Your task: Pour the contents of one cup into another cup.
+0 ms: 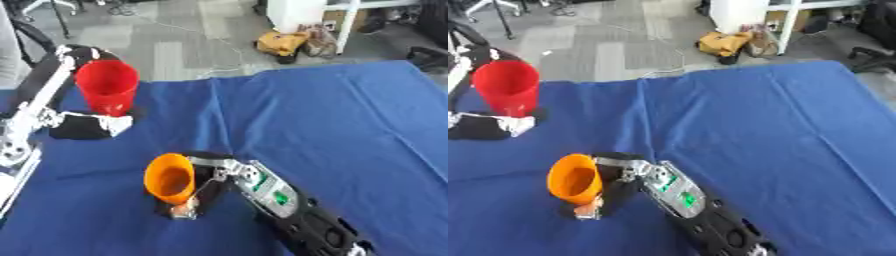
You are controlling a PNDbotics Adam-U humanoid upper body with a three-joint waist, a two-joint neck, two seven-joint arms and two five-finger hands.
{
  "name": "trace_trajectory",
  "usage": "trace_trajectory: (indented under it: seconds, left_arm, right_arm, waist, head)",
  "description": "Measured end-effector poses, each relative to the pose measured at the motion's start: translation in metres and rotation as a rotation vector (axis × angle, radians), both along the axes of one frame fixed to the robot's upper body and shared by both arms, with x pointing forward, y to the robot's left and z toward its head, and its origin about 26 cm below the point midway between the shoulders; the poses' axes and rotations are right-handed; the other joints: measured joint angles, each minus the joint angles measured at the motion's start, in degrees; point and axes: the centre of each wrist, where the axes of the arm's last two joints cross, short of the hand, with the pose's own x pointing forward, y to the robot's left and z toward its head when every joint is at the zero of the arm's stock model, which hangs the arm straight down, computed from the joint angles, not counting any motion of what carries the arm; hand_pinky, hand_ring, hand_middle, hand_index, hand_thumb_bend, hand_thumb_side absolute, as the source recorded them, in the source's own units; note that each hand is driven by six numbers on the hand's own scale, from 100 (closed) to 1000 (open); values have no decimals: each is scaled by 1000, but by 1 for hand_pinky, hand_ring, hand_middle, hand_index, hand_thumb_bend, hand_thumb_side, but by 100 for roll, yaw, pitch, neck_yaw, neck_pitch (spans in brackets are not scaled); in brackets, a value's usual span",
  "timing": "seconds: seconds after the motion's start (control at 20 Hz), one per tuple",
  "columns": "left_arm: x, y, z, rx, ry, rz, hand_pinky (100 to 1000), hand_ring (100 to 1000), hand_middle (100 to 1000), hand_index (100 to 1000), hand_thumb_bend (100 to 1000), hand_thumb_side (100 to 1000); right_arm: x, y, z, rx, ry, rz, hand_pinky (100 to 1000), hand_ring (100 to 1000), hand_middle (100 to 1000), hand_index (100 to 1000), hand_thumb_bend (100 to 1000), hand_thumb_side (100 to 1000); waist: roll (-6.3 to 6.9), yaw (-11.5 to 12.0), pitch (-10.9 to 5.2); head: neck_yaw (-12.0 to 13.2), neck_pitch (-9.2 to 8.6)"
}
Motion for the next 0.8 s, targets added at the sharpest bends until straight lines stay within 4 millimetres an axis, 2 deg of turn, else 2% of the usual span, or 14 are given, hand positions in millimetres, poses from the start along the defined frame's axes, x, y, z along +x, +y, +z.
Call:
trace_trajectory:
  seconds: [0.8]
  left_arm:
    - [-12, -8, 7, 147, -265, 29, 353, 253, 289, 650, 389, 100]
  right_arm:
    - [2, -2, -2, 11, 37, -8, 526, 558, 467, 503, 100, 100]
  waist:
    - [-31, 5, 20]
  head:
    - [-6, -2]
